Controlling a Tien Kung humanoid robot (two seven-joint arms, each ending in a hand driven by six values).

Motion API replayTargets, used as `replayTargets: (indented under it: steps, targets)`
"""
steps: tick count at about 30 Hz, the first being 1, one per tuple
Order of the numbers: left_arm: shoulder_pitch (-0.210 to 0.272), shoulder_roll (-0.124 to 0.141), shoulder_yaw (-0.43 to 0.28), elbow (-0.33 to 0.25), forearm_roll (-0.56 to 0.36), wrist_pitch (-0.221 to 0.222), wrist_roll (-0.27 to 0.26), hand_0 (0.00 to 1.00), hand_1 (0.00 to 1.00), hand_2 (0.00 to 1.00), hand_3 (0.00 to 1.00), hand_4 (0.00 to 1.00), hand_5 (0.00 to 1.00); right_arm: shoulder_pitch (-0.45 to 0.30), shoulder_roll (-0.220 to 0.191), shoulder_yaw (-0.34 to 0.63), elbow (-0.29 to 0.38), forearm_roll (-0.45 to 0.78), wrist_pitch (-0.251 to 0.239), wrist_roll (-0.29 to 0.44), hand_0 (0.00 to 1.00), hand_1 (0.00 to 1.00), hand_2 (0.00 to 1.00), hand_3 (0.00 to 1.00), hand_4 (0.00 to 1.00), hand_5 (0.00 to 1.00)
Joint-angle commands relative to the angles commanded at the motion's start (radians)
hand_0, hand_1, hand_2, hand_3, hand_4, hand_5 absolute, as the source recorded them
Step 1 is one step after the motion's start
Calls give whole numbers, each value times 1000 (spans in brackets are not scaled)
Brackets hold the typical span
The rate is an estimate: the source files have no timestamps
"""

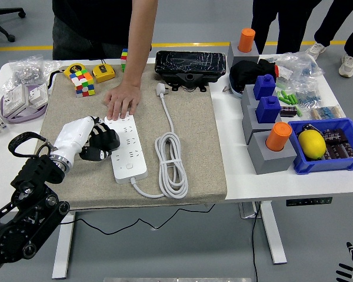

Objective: Pick up the plug,place it near the board,insert it into the board,press the button

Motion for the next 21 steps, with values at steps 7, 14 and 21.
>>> replayTargets:
  steps: [7,14,21]
  targets:
    - [-1,-3,-2,3,-13,3,-3,292,263,346,511,746,2,-1,0,0,0,0,-1,-1,744,630,614,642,998,998]
    - [-3,-1,-20,-3,-9,7,-8,290,245,335,508,742,2,-3,2,2,0,0,0,0,744,630,615,642,998,998]
    - [-7,1,-49,-17,3,6,-9,291,243,334,508,740,2,-3,2,1,0,2,0,1,744,630,615,642,998,998]
